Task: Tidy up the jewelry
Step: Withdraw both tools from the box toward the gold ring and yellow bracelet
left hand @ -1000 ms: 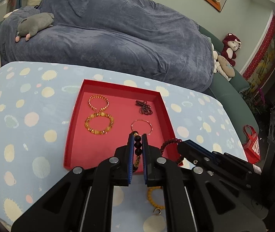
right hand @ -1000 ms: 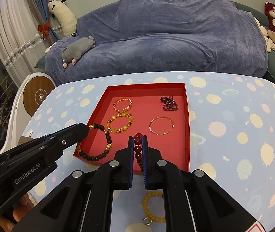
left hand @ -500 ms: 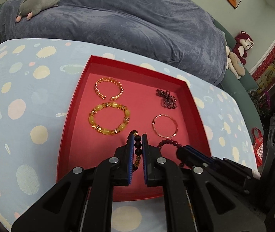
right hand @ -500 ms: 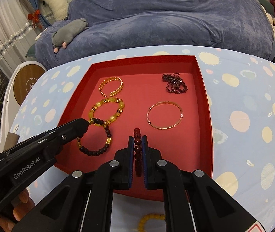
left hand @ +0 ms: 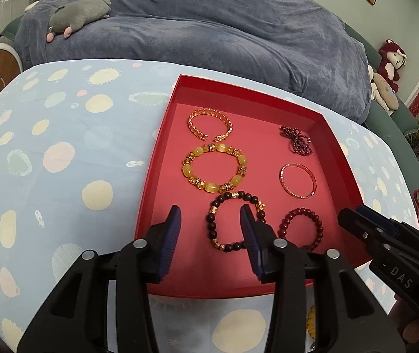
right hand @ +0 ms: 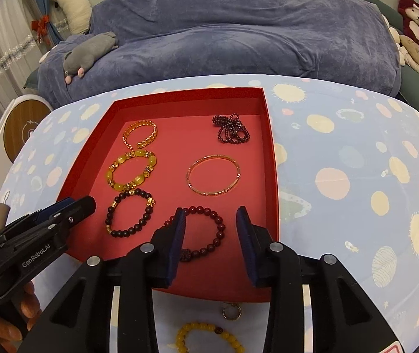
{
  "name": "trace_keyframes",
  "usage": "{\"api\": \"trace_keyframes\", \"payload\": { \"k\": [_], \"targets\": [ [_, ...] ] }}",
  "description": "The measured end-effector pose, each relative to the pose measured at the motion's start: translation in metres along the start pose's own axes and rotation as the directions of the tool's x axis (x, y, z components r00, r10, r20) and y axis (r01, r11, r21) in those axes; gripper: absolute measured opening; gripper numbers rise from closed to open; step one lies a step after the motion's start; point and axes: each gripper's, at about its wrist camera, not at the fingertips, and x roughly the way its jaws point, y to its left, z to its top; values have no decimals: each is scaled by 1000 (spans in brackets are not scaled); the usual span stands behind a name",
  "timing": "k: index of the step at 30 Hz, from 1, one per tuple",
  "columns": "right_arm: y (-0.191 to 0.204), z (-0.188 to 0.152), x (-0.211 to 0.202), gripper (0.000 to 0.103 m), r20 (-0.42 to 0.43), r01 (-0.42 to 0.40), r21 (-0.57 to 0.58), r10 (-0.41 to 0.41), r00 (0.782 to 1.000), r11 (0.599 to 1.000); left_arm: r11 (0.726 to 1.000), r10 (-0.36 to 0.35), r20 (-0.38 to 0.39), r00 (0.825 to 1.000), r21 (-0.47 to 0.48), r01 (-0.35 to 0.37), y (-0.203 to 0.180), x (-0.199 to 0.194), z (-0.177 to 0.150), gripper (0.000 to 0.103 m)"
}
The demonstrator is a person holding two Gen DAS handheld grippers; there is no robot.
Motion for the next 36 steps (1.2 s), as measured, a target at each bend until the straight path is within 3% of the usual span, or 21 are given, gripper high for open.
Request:
{"api": "trace_keyframes", "payload": {
  "k": [21, 36],
  "targets": [
    [5, -42, -55, 36, 18, -41, 31, 41, 999, 999, 999, 13, 13, 1000, 34, -13, -20, -47, -37, 40],
    [-22, -110, -71, 35, -57, 10, 89, -5, 998, 996, 999, 41, -29, 999, 1, -41, 3, -74, -97, 40]
  ]
}}
